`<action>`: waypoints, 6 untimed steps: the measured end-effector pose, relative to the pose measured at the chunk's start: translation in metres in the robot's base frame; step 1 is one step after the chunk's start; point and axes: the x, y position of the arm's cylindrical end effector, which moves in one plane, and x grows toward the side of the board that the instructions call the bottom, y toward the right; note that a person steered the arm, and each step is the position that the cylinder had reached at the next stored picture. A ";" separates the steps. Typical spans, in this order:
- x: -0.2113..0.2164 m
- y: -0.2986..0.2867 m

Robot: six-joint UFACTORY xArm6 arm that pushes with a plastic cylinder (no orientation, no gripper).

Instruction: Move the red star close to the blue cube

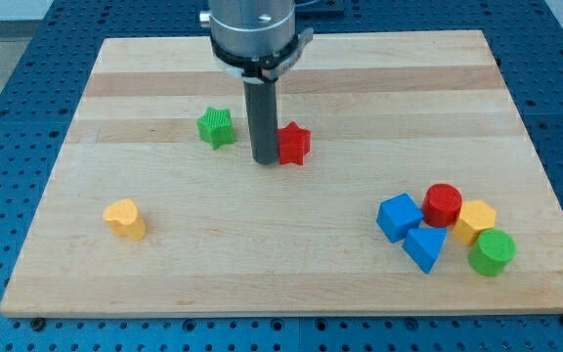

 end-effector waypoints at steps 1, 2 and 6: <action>0.003 0.005; -0.013 -0.004; -0.032 0.050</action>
